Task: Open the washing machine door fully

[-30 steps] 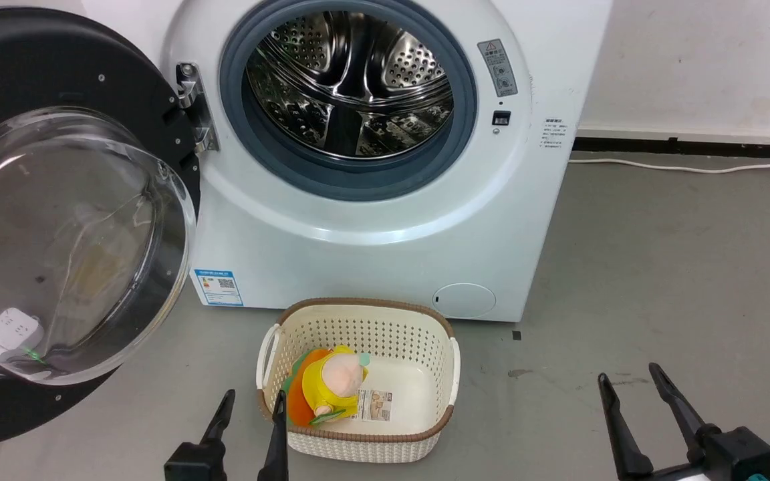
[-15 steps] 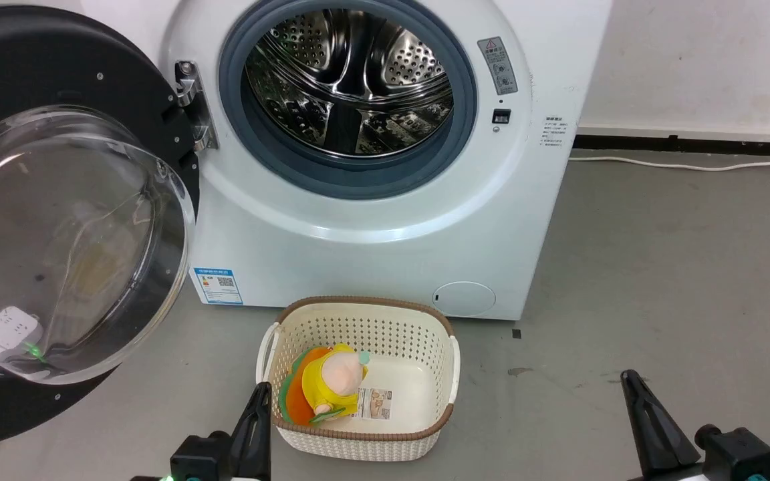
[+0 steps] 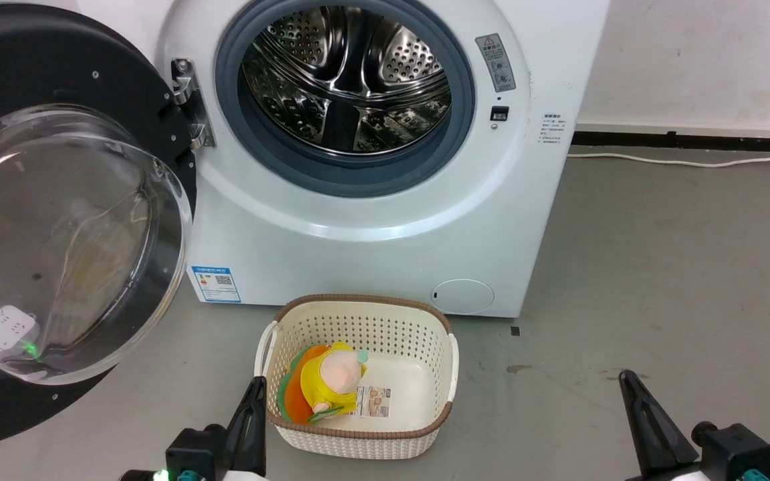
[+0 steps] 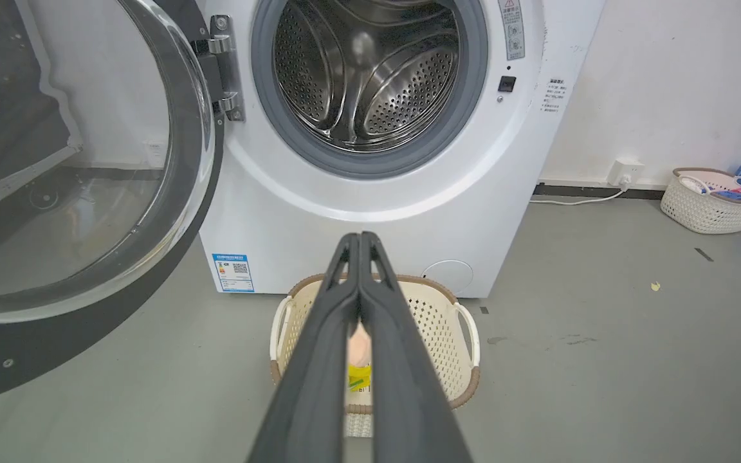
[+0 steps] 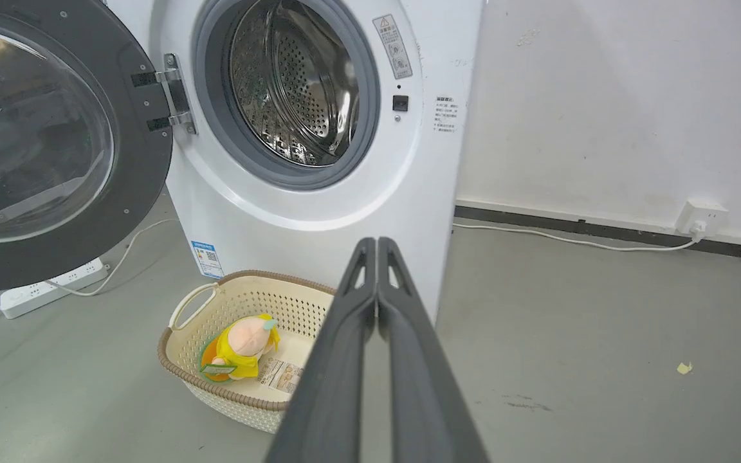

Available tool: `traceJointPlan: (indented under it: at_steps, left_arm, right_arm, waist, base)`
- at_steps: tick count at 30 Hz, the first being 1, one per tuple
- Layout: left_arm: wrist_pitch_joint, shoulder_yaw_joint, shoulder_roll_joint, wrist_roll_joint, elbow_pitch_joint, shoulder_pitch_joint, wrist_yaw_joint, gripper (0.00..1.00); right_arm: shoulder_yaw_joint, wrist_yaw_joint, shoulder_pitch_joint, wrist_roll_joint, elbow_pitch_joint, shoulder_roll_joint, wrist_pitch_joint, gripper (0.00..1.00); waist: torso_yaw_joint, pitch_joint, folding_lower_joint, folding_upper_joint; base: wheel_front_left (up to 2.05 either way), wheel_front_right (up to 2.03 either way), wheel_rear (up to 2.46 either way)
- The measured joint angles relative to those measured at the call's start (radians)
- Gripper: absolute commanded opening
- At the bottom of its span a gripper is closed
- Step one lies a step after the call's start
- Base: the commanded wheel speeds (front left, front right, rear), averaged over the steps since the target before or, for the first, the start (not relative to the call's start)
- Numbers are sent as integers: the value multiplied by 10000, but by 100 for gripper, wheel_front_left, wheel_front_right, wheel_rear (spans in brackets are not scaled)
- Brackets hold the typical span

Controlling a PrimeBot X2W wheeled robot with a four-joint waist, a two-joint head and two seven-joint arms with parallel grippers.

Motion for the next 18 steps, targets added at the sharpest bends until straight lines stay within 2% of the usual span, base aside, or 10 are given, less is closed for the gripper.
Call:
traceJointPlan:
  at_steps: [18]
  left_arm:
    - [355,510,-249,466,-140,-5,-278,0]
  right_arm:
    - [23,0,-99,-35,-144,0,391,0]
  waist:
    - [-44,62,0,0]
  base:
    - [0,0,0]
